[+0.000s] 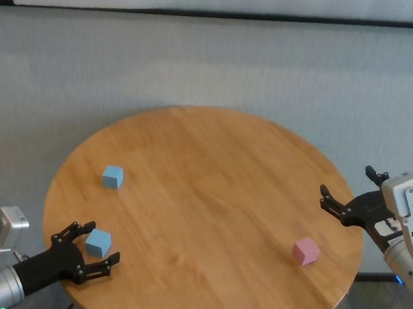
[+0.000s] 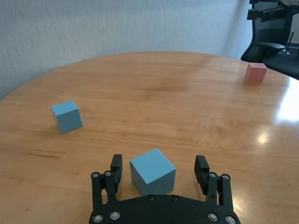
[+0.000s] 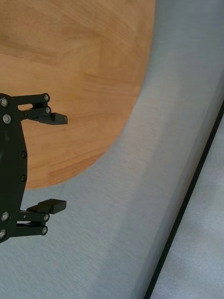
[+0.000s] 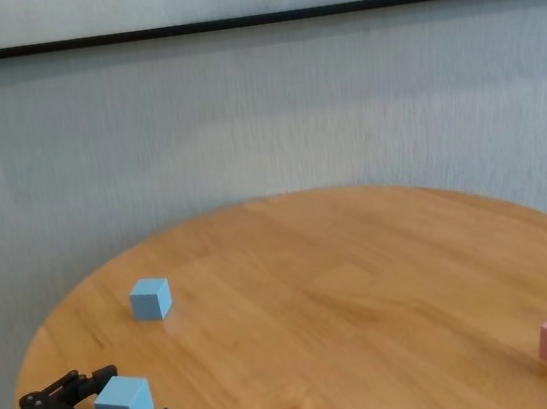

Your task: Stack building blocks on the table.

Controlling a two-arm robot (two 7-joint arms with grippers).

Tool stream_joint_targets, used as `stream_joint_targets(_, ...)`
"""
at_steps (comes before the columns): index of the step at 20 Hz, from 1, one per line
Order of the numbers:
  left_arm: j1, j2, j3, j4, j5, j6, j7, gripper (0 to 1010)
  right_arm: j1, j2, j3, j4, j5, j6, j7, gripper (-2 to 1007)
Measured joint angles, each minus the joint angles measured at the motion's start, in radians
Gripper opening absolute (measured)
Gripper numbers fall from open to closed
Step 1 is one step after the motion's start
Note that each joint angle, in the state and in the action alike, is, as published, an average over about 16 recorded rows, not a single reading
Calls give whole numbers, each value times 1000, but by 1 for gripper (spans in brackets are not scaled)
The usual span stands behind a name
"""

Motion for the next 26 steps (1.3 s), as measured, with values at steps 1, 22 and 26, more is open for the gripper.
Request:
stream_joint_targets(1, -1, -1, 0, 3, 1, 1, 0, 978, 0, 0, 0, 0, 0, 0, 0, 1005)
stream_joint_targets(22, -6, -9, -4, 15, 6, -1, -3, 562, 0, 0, 0, 0, 0, 0, 0, 1005)
stream_joint_targets(26, 1, -6, -7, 0, 7, 2, 7, 545, 0, 0, 0, 0, 0, 0, 0, 1005)
